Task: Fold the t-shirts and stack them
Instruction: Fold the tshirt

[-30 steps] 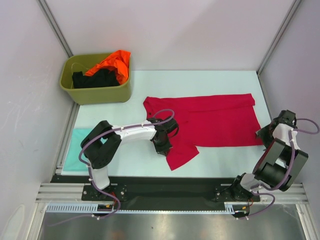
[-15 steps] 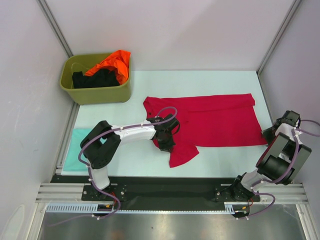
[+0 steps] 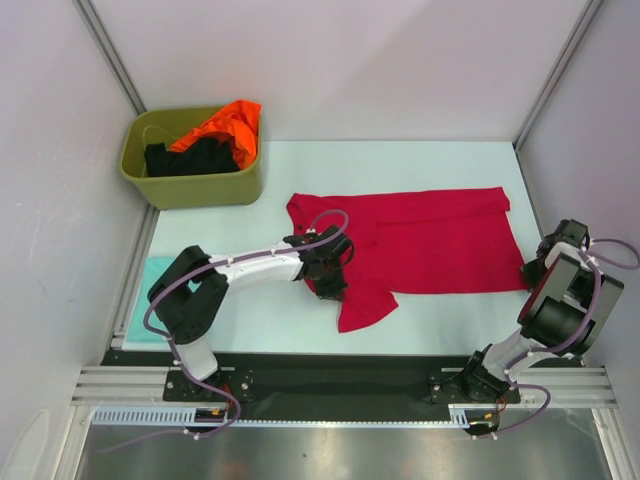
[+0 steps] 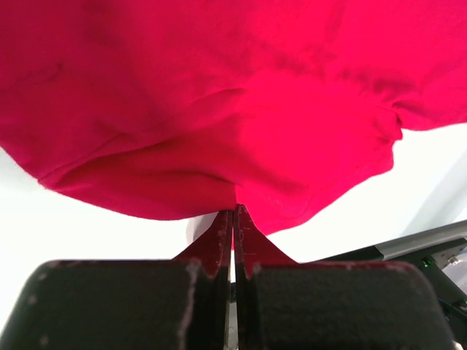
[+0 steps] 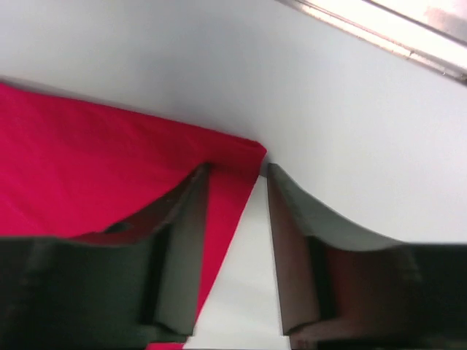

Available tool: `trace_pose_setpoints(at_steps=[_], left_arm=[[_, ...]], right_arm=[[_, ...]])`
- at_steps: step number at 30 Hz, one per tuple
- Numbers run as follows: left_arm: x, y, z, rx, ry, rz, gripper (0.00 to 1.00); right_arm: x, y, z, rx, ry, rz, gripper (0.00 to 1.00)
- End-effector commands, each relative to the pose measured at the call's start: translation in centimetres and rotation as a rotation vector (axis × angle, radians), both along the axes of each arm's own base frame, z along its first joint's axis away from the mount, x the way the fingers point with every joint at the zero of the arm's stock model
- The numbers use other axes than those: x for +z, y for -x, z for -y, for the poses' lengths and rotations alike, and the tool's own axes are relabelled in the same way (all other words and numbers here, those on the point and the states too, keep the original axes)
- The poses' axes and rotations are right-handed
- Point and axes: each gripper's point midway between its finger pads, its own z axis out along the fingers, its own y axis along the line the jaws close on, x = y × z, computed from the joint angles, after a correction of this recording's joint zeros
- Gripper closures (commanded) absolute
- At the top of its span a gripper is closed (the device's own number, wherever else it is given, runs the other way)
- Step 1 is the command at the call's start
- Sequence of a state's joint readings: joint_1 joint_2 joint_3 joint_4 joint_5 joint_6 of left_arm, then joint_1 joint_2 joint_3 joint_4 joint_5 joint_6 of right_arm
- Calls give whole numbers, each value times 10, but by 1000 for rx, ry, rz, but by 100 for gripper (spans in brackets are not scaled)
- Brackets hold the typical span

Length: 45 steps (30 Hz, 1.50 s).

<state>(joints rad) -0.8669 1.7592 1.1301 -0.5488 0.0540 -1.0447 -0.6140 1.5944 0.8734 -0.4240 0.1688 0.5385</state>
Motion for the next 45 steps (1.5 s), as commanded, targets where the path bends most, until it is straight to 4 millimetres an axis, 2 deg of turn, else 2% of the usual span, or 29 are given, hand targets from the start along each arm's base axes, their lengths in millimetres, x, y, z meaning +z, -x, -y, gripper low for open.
trace_pose_setpoints(at_steps=[1,3,6,8,12,16,20,24,25,27,28,30,32,34,35,37,38,39,40,42,44,45], left_arm=[[24,-9,-2,-4,47,76,100],[24,-9,-5,0,48,80,100],[25,-8,-7,1,57,86,100],[28,-8,-9,-2,59,96,100],[36,-12,-11,-26,50,131,100],[52,-20,-10,-76,74,205,100],[73,-39,-11,-112,100,270,100],[98,-67,-11,-129,124,344,100],[97,-71,-10,-136,121,342,100],[105,-82,-7,-140,148,355,100],[101,-86,-6,-150,141,351,100],[108,-97,-5,-144,156,358,100],[107,-109,-8,-134,157,364,100],[114,-120,-9,-124,168,383,100],[115,-125,-11,-114,168,387,100],[116,-139,-16,-96,183,391,100],[118,-148,-21,-78,189,400,100],[118,-154,-22,-67,193,400,100],[118,-158,-23,-60,200,399,100],[120,-168,-25,-45,216,400,100],[114,-175,-26,-39,220,381,100],[117,-179,-25,-37,228,387,100]], right_arm=[[-10,0,9,-20,29,-32,64],[-15,0,10,-12,27,-50,69],[-19,-1,13,1,30,-71,70],[-18,-3,12,13,21,-68,76],[-6,-2,8,31,39,-72,94],[5,-9,4,55,47,-67,100],[18,-25,5,82,60,-64,100],[34,-43,2,140,78,-55,100],[42,-52,2,160,92,-39,100],[45,-58,1,196,96,-38,100],[51,-64,4,206,107,-22,100],[55,-71,5,234,105,-15,100],[69,-85,9,250,119,19,100],[67,-93,9,280,102,14,100],[76,-103,12,290,110,32,100],[69,-109,11,319,88,-4,100],[77,-118,14,330,104,8,100],[76,-122,11,348,100,1,100],[72,-125,10,359,92,-6,100],[78,-137,9,376,91,19,100],[72,-145,5,401,79,9,100],[76,-152,5,409,83,21,100]])
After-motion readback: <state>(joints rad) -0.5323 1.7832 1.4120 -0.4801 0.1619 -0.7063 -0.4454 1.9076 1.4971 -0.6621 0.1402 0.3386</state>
